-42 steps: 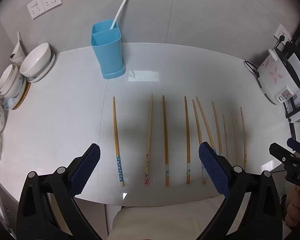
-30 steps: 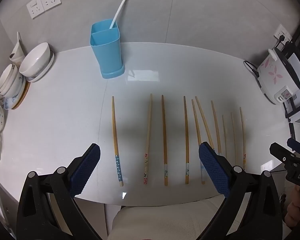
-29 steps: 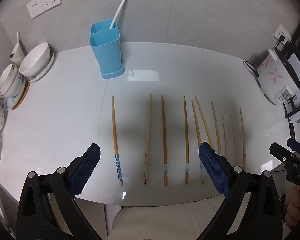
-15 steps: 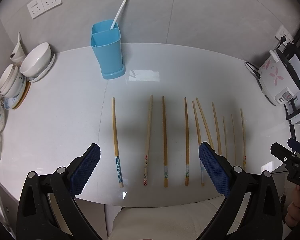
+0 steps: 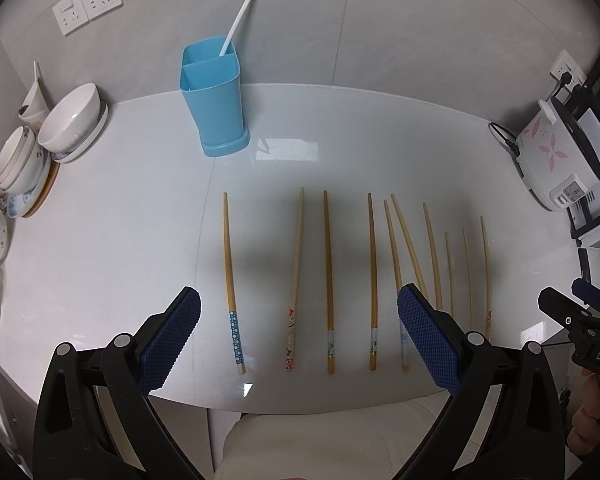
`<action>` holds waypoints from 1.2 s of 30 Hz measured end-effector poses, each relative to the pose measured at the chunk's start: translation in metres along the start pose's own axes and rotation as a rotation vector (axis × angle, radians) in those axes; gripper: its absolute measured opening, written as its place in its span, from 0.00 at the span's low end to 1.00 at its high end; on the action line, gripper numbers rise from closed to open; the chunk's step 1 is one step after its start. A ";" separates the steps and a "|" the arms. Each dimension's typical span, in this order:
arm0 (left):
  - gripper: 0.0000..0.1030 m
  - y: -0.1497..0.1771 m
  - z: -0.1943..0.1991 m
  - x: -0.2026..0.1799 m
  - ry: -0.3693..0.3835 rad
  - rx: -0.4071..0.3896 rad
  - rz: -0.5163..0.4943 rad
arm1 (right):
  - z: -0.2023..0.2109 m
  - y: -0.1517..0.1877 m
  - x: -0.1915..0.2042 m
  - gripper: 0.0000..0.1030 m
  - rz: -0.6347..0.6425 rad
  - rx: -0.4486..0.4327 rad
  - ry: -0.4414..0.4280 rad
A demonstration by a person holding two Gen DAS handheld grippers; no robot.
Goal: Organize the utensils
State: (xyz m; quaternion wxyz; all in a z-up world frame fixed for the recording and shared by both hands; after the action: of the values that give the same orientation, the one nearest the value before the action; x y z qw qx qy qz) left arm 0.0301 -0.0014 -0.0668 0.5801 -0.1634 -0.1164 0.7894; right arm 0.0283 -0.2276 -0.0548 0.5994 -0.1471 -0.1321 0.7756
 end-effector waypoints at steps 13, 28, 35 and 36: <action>0.94 0.001 0.000 0.002 0.005 0.001 0.010 | -0.001 0.000 0.002 0.93 -0.001 0.002 0.001; 0.94 0.002 0.001 0.002 0.017 0.003 0.009 | -0.003 0.001 -0.002 0.93 -0.008 0.012 0.012; 0.94 0.001 0.002 0.003 0.018 -0.003 0.008 | -0.002 0.000 -0.002 0.93 -0.011 0.004 0.019; 0.94 0.001 0.002 0.003 0.018 -0.002 0.009 | -0.002 0.000 -0.002 0.93 -0.011 0.004 0.019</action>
State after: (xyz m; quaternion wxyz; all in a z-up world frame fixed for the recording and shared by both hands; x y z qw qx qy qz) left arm 0.0279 0.0012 -0.0657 0.5774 -0.1716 -0.1115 0.7904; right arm 0.0295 -0.2293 -0.0560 0.6052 -0.1524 -0.1259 0.7712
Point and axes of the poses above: each gripper's, at about its wrist camera, not at the fingertips, and z roughly against the way its jaws point, x to its left, y to its underside, the point moved 7 cm from there along -z, roughly the way its jaws point, and after that the axes turned 11 degrees about z, right-handed, at the moved point
